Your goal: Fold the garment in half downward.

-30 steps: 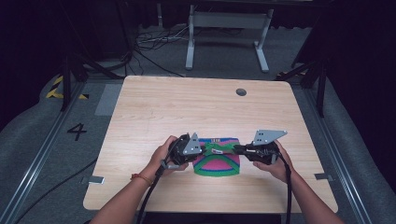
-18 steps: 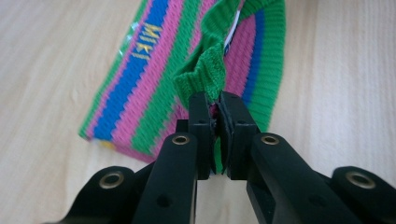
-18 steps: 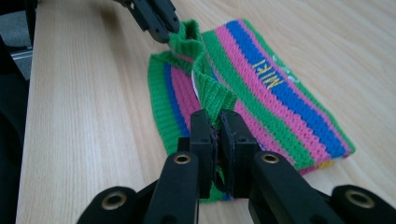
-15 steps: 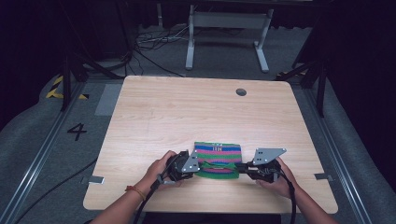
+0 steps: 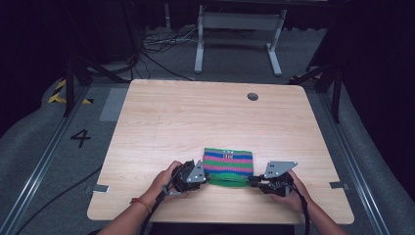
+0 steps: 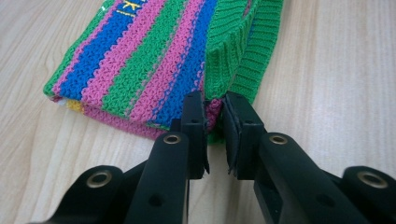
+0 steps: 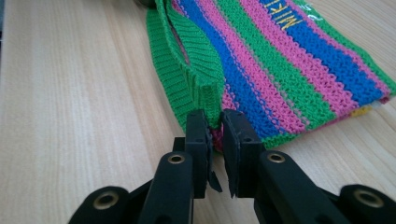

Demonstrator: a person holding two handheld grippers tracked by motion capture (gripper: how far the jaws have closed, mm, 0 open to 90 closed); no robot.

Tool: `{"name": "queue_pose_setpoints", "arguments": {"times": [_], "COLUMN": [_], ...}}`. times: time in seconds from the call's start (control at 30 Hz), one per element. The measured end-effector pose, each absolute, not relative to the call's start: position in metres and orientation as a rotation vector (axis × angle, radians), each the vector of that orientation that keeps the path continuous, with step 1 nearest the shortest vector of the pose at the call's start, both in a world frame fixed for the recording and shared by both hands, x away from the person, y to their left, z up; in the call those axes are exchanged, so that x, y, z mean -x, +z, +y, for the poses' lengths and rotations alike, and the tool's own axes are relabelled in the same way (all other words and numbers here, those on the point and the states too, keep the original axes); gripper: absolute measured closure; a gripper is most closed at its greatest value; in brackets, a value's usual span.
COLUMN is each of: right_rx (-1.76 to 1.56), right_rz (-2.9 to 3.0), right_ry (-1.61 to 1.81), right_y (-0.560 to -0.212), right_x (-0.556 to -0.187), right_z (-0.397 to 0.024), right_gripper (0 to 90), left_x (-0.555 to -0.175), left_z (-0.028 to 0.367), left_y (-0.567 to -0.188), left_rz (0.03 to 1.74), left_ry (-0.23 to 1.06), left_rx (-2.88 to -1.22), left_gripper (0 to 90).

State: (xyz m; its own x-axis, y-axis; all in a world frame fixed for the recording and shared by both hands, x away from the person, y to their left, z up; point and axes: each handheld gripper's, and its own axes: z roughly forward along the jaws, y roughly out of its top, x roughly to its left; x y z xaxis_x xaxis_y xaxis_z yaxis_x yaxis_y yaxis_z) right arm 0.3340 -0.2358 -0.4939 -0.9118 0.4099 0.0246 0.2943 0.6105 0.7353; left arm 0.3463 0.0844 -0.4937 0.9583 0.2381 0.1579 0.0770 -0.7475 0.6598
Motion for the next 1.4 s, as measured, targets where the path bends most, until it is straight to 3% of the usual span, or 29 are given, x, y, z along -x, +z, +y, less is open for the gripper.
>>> {"name": "queue_pose_setpoints", "arguments": {"times": [0.13,0.37,0.47,0.63,0.77,1.07,1.4], "right_rx": [-0.616,-0.619,-0.616,-0.587,-0.563,-0.642,-0.670], "right_rz": [2.673,2.619,2.590,2.592,2.641,2.601,2.580], "right_ry": [1.133,1.183,1.233,1.244,1.117,1.139,1.124], "right_y": [-0.498,-0.487,-0.480,-0.478,-0.492,-0.497,-0.483], "right_x": [-0.339,-0.337,-0.335,-0.335,-0.337,-0.348,-0.344], "right_z": [-0.238,-0.240,-0.237,-0.222,-0.213,-0.219,-0.232], "right_gripper": [78.6,76.4,76.2,76.8,78.8,79.3,67.4], "left_x": [-0.352,-0.351,-0.350,-0.353,-0.359,-0.369,-0.366], "left_z": [0.086,0.094,0.097,0.085,0.081,0.083,0.093], "left_y": [-0.494,-0.482,-0.476,-0.482,-0.495,-0.497,-0.480], "left_rz": [0.253,0.296,0.302,0.278,0.306,0.371,0.381], "left_ry": [0.303,0.246,0.211,0.209,0.190,0.167,0.232], "left_rx": [-2.402,-2.330,-2.267,-2.347,-2.377,-2.344,-2.339], "left_gripper": [73.8,52.6,60.1,79.5,82.2,82.8,69.8]}}
